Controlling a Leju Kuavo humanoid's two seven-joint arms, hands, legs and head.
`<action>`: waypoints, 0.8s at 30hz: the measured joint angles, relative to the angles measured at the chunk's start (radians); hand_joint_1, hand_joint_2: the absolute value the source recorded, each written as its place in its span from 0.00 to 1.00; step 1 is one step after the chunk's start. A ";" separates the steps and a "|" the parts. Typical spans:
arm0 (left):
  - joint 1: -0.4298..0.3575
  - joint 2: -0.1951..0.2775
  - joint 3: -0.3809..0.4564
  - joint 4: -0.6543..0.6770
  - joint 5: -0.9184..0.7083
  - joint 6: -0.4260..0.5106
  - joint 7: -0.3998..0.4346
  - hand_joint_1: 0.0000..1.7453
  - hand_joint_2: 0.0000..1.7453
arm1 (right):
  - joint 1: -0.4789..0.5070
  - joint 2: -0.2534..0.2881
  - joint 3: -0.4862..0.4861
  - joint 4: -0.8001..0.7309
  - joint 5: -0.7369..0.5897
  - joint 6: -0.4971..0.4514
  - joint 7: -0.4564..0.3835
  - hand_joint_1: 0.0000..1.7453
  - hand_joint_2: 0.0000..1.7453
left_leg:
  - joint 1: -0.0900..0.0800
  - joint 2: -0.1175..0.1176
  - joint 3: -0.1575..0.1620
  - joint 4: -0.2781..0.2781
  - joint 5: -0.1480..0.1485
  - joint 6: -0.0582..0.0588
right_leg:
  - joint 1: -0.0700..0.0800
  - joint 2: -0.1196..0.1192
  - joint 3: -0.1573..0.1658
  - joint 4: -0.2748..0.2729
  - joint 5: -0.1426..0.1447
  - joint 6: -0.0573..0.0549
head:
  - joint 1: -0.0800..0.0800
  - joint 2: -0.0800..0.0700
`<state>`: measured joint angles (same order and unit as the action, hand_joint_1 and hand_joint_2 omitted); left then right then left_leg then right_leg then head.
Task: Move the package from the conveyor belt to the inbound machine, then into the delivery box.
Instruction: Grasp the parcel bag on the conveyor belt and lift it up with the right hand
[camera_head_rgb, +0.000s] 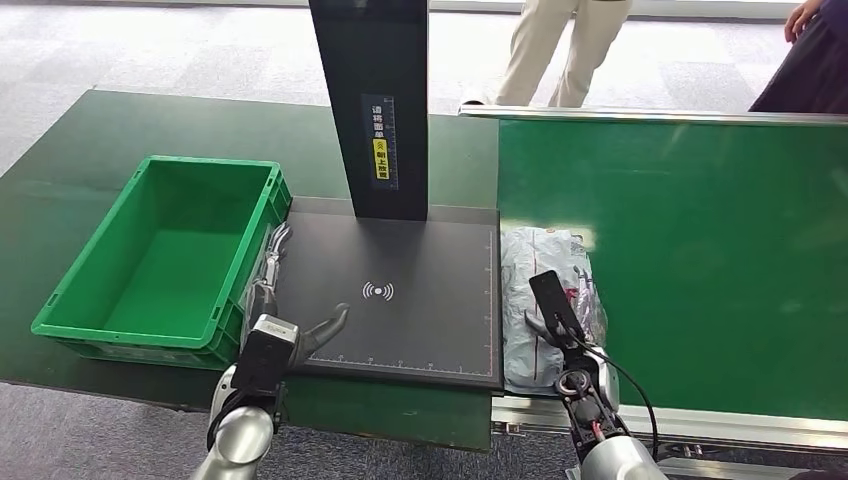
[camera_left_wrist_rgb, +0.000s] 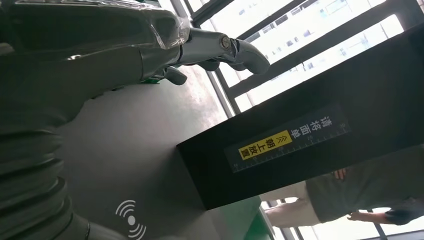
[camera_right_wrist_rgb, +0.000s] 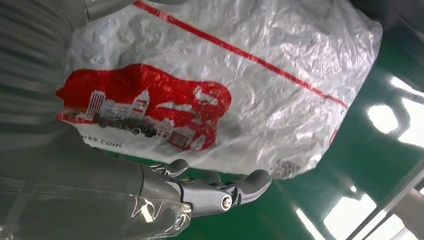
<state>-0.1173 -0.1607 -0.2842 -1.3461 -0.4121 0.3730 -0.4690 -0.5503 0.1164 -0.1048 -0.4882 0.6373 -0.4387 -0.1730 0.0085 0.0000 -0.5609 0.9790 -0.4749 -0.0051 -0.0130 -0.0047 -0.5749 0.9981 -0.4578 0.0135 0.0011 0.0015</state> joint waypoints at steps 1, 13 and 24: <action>-0.006 0.000 -0.004 0.005 0.002 0.000 -0.001 0.00 1.00 | -0.005 0.001 0.001 0.008 -0.002 0.010 0.006 0.00 1.00 | 0.000 0.000 0.000 0.000 0.000 0.000 | 0.000 0.000 0.000 0.000 0.000 0.000 | 0.000 0.000; -0.060 -0.006 -0.024 0.065 0.022 0.004 -0.008 0.00 1.00 | -0.039 0.014 0.012 0.089 0.004 0.048 0.025 0.00 1.00 | 0.000 0.000 0.000 0.000 0.000 0.000 | 0.000 0.000 0.000 0.000 0.000 0.000 | 0.000 0.000; -0.052 -0.003 -0.024 0.079 0.033 0.014 -0.017 0.00 1.00 | -0.024 0.021 0.012 0.116 -0.041 0.051 -0.029 0.00 1.00 | 0.000 0.000 0.000 0.000 0.000 0.000 | 0.000 0.000 0.000 0.000 0.000 0.000 | 0.000 0.000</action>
<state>-0.1695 -0.1637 -0.3082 -1.2673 -0.3789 0.3871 -0.4857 -0.5746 0.1379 -0.0931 -0.3718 0.5965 -0.3880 -0.2025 0.0085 0.0000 -0.5610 0.9791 -0.4747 -0.0050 -0.0129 -0.0047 -0.5748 0.9981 -0.4576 0.0135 0.0013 0.0015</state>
